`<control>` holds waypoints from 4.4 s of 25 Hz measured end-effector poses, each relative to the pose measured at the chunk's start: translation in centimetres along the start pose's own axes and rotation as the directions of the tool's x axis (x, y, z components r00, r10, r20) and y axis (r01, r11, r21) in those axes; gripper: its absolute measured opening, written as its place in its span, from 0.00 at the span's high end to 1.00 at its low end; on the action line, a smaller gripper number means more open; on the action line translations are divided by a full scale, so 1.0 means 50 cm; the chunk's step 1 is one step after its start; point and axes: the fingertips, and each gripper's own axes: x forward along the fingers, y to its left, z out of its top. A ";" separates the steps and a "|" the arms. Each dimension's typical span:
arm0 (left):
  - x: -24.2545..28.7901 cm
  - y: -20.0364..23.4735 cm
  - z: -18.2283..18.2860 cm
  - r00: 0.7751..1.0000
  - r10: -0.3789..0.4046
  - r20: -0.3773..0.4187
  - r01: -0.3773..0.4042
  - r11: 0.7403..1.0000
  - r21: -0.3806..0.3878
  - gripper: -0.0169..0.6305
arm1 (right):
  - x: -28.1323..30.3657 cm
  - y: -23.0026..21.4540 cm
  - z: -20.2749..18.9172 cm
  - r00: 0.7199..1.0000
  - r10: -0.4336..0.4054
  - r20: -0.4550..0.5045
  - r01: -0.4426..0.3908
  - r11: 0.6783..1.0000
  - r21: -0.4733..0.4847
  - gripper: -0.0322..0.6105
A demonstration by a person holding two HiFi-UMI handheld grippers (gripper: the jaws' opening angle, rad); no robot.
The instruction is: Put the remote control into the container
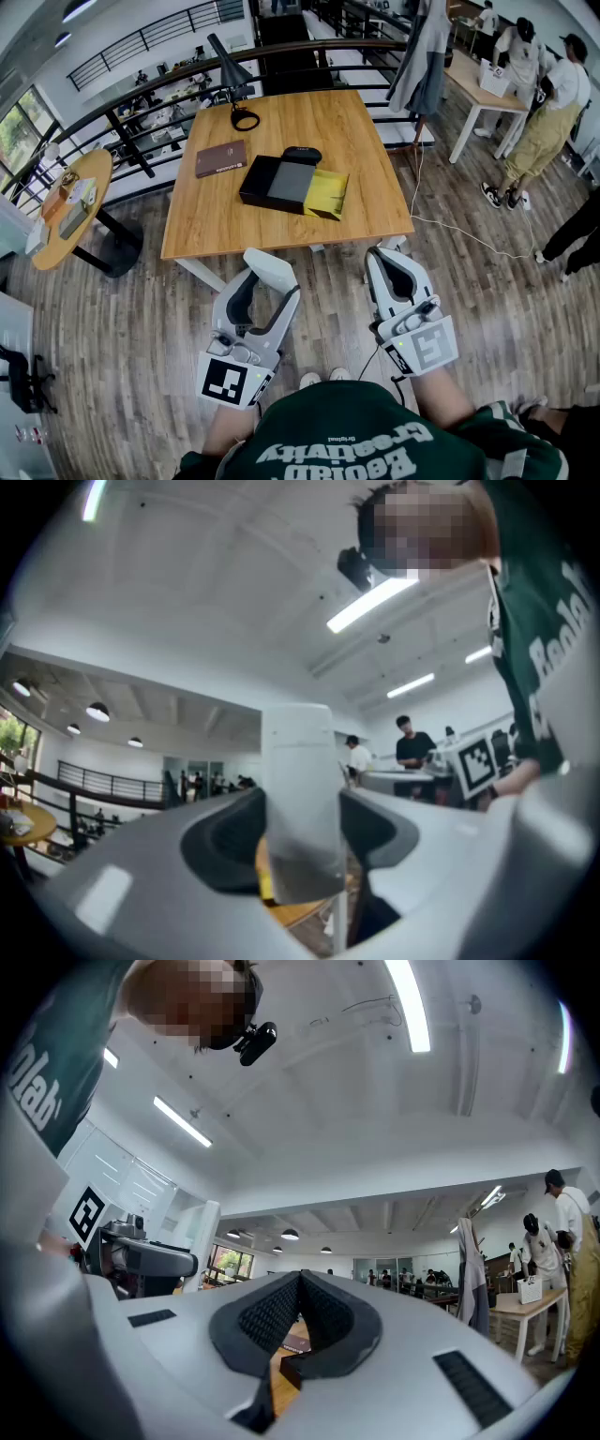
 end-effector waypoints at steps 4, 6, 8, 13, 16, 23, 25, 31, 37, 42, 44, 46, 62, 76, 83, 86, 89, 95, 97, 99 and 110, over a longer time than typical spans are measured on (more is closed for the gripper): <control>0.004 -0.007 0.005 1.000 -0.004 0.001 0.004 1.000 0.003 0.59 | -0.004 -0.008 0.003 1.000 -0.004 0.002 0.004 1.000 0.003 0.93; 0.007 -0.012 0.006 1.000 -0.004 0.005 0.004 1.000 -0.005 0.59 | -0.007 -0.012 0.002 1.000 -0.004 0.003 0.004 1.000 0.005 0.93; 0.011 -0.017 0.006 1.000 -0.006 0.004 0.006 1.000 -0.004 0.59 | -0.011 -0.017 0.001 1.000 -0.005 0.008 0.005 1.000 0.007 0.93; 0.020 -0.032 0.007 1.000 -0.006 0.000 0.006 1.000 0.003 0.59 | -0.021 -0.026 0.000 1.000 0.006 0.009 -0.006 1.000 0.006 0.93; 0.025 -0.042 0.007 1.000 0.002 0.000 -0.002 1.000 -0.012 0.59 | -0.029 -0.029 -0.002 1.000 0.023 0.018 -0.024 0.999 0.036 0.93; 0.041 -0.072 -0.002 1.000 0.014 -0.007 -0.014 1.000 0.000 0.59 | -0.051 -0.049 -0.017 0.999 0.043 0.023 -0.044 0.997 0.066 0.93; 0.045 -0.084 0.000 1.000 0.021 -0.006 -0.021 1.000 -0.005 0.59 | -0.058 -0.060 -0.021 0.999 0.039 0.020 -0.040 0.996 0.074 0.93; 0.044 -0.111 0.006 1.000 0.021 -0.005 -0.021 1.000 0.009 0.59 | -0.081 -0.061 -0.021 0.998 0.056 0.023 -0.058 0.995 0.078 0.93; 0.054 -0.109 -0.003 1.000 0.021 -0.005 -0.021 1.000 0.002 0.59 | -0.080 -0.057 -0.045 0.996 0.085 -0.003 -0.085 0.994 0.063 0.93; 0.084 -0.092 -0.016 1.000 -0.001 0.003 0.001 1.000 0.000 0.59 | -0.048 -0.072 -0.059 0.998 0.067 -0.004 -0.067 0.997 0.028 0.93; 0.099 -0.076 -0.023 1.000 -0.004 0.009 0.004 1.000 -0.002 0.59 | -0.030 -0.081 -0.061 0.998 0.057 0.006 -0.057 0.998 0.013 0.93; 0.114 -0.056 -0.032 1.000 -0.001 0.014 0.001 1.000 -0.011 0.59 | -0.012 -0.094 -0.065 0.999 0.040 0.012 -0.040 0.999 0.007 0.93; 0.346 0.148 -0.118 0.998 -0.056 0.012 0.056 0.998 -0.024 0.59 | 0.253 -0.235 -0.142 0.999 -0.040 0.016 0.040 0.999 -0.024 0.93; 0.558 0.347 -0.171 0.990 -0.143 0.011 0.144 0.989 -0.044 0.59 | 0.504 -0.354 -0.232 0.995 -0.100 -0.011 0.100 0.994 -0.037 0.93; 0.624 0.383 -0.182 0.974 -0.223 0.024 0.224 0.974 -0.042 0.59 | 0.575 -0.395 -0.246 0.990 -0.144 -0.012 0.143 0.988 -0.063 0.93; 0.643 0.395 -0.189 0.970 -0.243 0.022 0.244 0.969 -0.047 0.59 | 0.592 -0.411 -0.252 0.986 -0.166 -0.004 0.165 0.983 -0.083 0.93; 0.659 0.410 -0.196 0.968 -0.252 0.017 0.252 0.966 -0.056 0.59 | 0.603 -0.429 -0.250 0.982 -0.191 0.003 0.190 0.977 -0.101 0.93; 0.674 0.417 -0.209 0.968 -0.248 0.022 0.249 0.966 -0.069 0.59 | 0.614 -0.432 -0.254 0.981 -0.193 -0.004 0.191 0.975 -0.112 0.93; 0.674 0.414 -0.208 0.969 -0.245 0.025 0.247 0.967 -0.068 0.59 | 0.616 -0.431 -0.253 0.983 -0.185 -0.005 0.184 0.977 -0.111 0.93; 0.673 0.414 -0.209 0.972 -0.236 0.019 0.237 0.969 -0.064 0.59 | 0.619 -0.427 -0.250 0.985 -0.173 -0.007 0.172 0.979 -0.109 0.93; 0.699 0.406 -0.221 0.982 -0.189 0.001 0.189 0.980 -0.064 0.59 | 0.636 -0.441 -0.253 0.994 -0.103 -0.024 0.100 0.990 -0.099 0.93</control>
